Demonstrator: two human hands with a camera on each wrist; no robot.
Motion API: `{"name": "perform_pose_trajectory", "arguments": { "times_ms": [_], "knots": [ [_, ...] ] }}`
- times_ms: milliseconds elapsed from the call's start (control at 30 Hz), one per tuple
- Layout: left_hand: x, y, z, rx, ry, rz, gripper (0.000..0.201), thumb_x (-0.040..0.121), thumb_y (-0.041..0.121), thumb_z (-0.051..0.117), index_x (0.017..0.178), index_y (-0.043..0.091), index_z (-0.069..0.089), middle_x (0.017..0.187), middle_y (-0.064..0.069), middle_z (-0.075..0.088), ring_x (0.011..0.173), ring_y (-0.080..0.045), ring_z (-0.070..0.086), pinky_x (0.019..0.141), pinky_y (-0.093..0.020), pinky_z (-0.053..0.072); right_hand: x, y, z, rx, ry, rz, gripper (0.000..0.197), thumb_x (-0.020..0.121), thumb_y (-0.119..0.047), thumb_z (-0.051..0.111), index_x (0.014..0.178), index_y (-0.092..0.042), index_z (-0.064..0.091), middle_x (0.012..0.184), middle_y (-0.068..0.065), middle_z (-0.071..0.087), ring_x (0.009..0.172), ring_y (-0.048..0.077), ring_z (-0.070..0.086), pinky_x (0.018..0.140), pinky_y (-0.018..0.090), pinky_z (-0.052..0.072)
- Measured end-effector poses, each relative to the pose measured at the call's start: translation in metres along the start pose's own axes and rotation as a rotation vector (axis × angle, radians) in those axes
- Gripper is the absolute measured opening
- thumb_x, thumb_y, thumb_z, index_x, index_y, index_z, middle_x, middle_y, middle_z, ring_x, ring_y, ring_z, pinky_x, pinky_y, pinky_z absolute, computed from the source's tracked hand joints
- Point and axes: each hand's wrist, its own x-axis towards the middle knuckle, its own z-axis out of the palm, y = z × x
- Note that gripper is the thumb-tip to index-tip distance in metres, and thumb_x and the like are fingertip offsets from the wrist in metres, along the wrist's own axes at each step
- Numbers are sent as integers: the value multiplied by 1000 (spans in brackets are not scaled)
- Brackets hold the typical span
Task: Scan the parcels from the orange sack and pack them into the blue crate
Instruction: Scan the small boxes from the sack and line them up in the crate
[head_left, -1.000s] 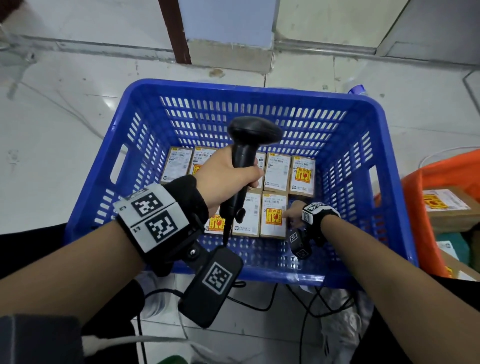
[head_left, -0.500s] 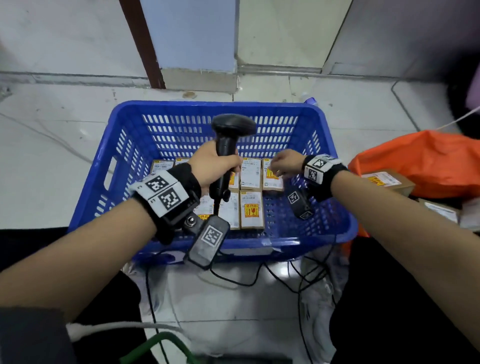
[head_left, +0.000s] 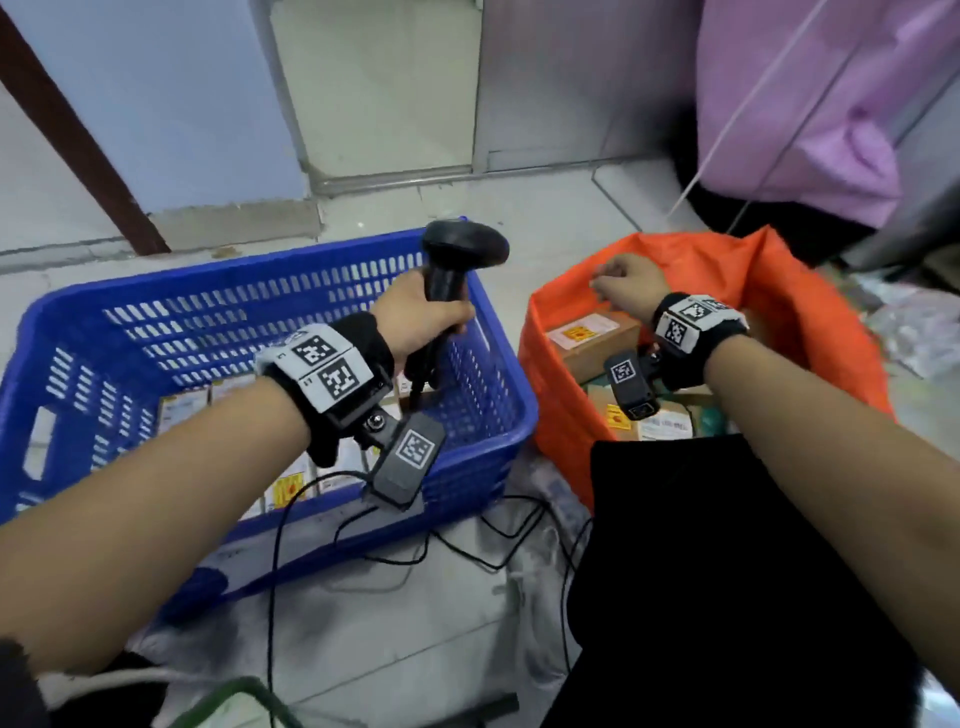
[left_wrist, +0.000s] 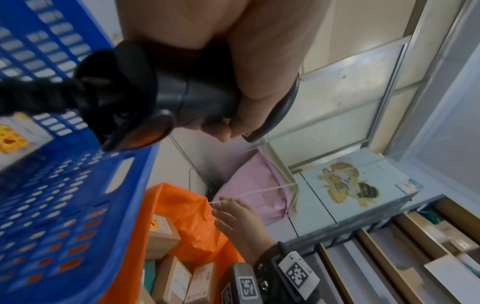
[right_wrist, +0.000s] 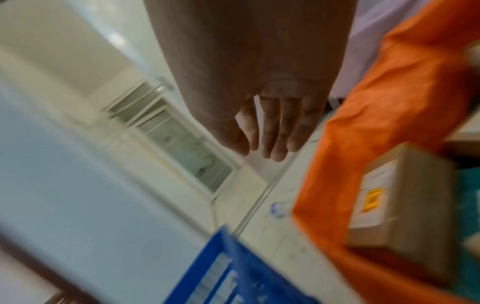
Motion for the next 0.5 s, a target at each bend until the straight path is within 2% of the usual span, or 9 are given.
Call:
{"name": "perform_pose_trajectory", "arguments": {
  "times_ms": [67, 133, 200, 267, 333, 400, 500],
  "knots": [
    [7, 3, 24, -4, -43, 14, 16, 83, -3, 62, 77, 11, 56, 60, -4, 56, 47, -7, 53, 54, -21, 46, 10, 41, -18, 11, 55, 100, 15, 80, -9, 62, 72, -20, 56, 64, 2, 60, 62, 21, 58, 54, 30, 50],
    [15, 2, 46, 2, -94, 21, 16, 83, -2, 63, 75, 11, 57, 59, -4, 57, 48, -9, 53, 54, -22, 45, 18, 76, -32, -29, 100, 172, 8, 76, -16, 64, 72, -20, 58, 71, 4, 66, 72, 24, 62, 72, 38, 55],
    [22, -1, 64, 15, -140, 11, 10, 83, 0, 64, 80, 8, 59, 60, -5, 58, 50, -11, 53, 54, -21, 45, 16, 99, -41, -125, 126, 217, 2, 78, -21, 64, 77, -20, 62, 84, 6, 68, 85, 26, 64, 83, 37, 54],
    [30, -4, 79, 28, -176, 5, 7, 84, 1, 65, 87, 4, 59, 62, -5, 58, 53, -11, 54, 55, -21, 46, 14, 115, -44, -174, 105, 256, 4, 81, -23, 63, 83, -21, 66, 88, 8, 67, 91, 29, 65, 84, 34, 52],
    [36, -8, 89, 37, -214, -1, 8, 84, 1, 65, 89, 4, 59, 64, -6, 58, 55, -12, 54, 56, -20, 47, 16, 132, -36, -201, 36, 289, 8, 83, -26, 65, 88, -19, 66, 95, 10, 69, 91, 29, 64, 81, 33, 51],
    [41, -13, 95, 39, -246, -11, 8, 85, 1, 65, 87, 5, 58, 65, -6, 57, 55, -12, 53, 56, -20, 47, 24, 143, -26, -242, -15, 305, 20, 85, -30, 65, 98, -14, 66, 101, 11, 67, 93, 28, 61, 78, 31, 47],
    [49, -18, 97, 45, -266, -27, 8, 85, 0, 64, 89, 4, 58, 66, -5, 57, 55, -10, 54, 58, -20, 47, 35, 152, -18, -220, -24, 353, 35, 84, -34, 66, 108, -10, 63, 105, 12, 65, 97, 29, 59, 81, 33, 47]
  ]
}}
